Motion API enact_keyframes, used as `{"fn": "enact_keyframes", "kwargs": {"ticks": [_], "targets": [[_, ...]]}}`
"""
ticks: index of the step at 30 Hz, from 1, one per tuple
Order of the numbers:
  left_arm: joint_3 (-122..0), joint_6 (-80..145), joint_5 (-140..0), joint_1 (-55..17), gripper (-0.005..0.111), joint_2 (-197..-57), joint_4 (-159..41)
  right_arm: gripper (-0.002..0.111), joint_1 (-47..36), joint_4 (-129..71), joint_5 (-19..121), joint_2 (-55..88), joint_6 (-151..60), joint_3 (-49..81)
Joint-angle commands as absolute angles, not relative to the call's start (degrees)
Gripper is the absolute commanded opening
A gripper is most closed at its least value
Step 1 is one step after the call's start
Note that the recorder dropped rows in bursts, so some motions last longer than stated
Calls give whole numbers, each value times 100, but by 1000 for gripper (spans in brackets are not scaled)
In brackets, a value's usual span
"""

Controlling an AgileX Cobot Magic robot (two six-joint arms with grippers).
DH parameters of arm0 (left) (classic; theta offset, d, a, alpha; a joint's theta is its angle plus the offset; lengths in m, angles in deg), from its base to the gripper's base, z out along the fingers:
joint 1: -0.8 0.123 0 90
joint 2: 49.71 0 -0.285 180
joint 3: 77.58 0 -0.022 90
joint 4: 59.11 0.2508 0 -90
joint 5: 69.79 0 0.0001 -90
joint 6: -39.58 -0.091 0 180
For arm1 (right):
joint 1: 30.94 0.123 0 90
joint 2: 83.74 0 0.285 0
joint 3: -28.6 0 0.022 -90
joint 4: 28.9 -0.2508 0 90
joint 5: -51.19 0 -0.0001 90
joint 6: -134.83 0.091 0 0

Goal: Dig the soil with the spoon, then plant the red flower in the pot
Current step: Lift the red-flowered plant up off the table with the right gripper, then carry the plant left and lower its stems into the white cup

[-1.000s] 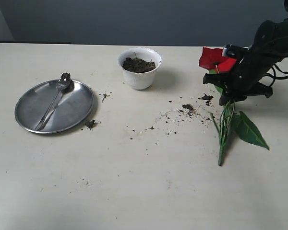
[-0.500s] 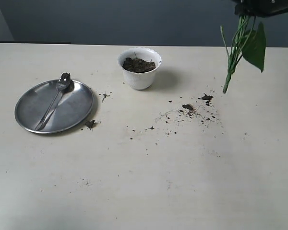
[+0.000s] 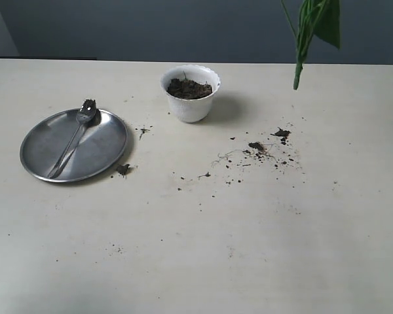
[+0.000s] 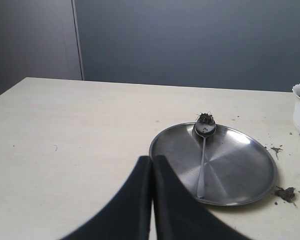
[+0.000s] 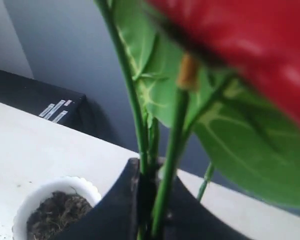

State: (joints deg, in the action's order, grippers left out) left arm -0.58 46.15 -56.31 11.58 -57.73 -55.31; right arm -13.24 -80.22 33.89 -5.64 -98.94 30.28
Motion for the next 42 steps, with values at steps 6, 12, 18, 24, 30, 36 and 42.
{"fn": "enact_keyframes", "kwargs": {"ticks": [6,12,18,24,30,36,42], "targets": [[-37,4652,-5660,1162,1,-5749,-5549,-1,-1025,-12885,2521,-1207,-16079,3068],[-37,4652,-5660,1162,1,-5749,-5549,-1,-976,-12885,1292,-2106,-16598,3688],[-37,4652,-5660,1162,1,-5749,-5549,-1,-976,-12885,374,-2877,-16598,4515],[-37,4652,-5660,1162,1,-5749,-5549,-1,-962,-12885,-59,-3405,-16598,5465],[-37,4652,-5660,1162,1,-5749,-5549,-1,-1000,-12885,-464,-3658,-16598,5787],[-37,4652,-5660,1162,1,-5749,-5549,-1,-1038,-12885,-637,-3671,-16598,5787],[-37,4652,-5660,1162,1,-5749,-5549,-1,-1092,-12885,-1215,-3682,-16598,5787]]}}
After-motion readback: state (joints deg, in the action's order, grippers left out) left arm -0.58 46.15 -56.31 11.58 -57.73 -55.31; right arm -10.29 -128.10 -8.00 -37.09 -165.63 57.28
